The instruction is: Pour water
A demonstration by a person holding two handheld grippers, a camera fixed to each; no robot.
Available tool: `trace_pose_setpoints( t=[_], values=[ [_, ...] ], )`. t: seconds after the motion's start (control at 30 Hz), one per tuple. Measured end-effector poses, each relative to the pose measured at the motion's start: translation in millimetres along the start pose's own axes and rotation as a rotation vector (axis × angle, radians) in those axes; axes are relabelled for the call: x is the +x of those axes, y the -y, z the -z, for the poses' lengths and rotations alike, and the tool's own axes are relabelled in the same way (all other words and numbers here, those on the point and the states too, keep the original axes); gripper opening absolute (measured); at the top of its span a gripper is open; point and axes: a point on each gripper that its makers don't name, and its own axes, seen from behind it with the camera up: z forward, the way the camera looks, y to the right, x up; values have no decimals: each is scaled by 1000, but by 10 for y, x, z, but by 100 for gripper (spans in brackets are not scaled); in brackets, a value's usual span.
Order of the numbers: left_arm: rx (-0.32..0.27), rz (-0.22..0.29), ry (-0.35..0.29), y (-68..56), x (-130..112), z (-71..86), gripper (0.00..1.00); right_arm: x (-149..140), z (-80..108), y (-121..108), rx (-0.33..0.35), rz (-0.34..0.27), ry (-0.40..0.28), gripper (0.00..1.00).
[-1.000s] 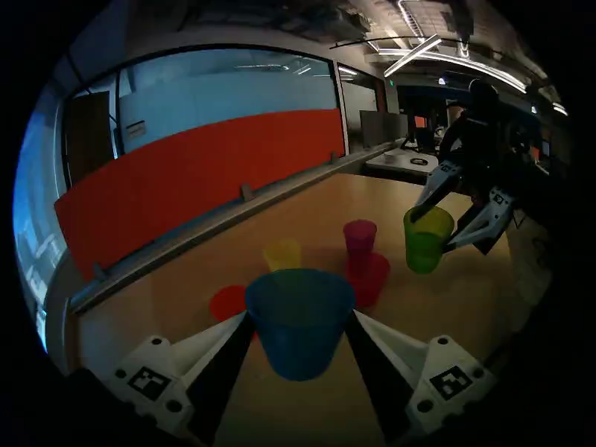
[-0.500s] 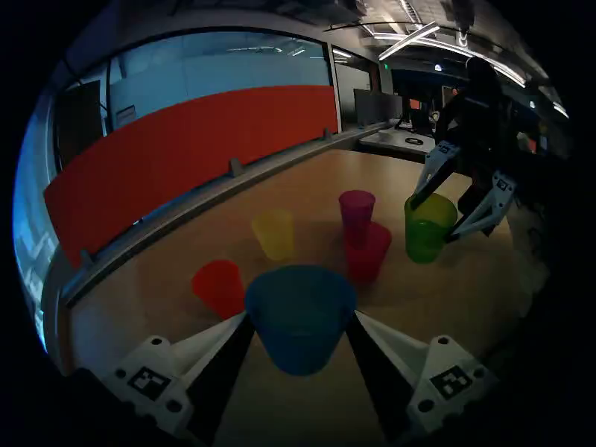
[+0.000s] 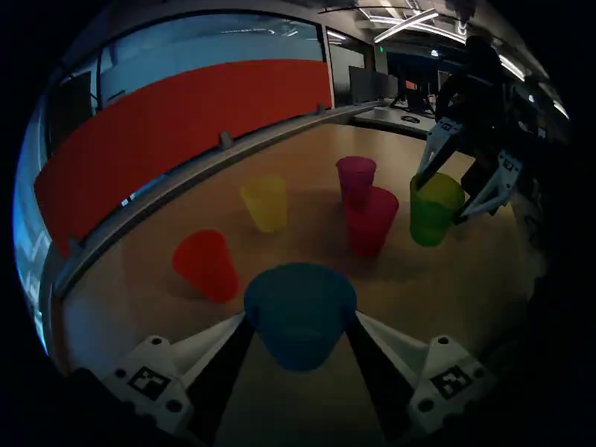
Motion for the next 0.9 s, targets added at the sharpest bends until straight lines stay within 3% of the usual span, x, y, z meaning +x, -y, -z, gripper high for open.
trace_pose_setpoints(
  t=[0.3,0.9],
  values=[
    [-14,18,14,-16,-109,-90,84,-45,-31,-35,-2,-10,6,91],
    [-17,38,33,-9,-276,-68,85,-101,-35,-119,-25,-22,15,90]
  ],
)
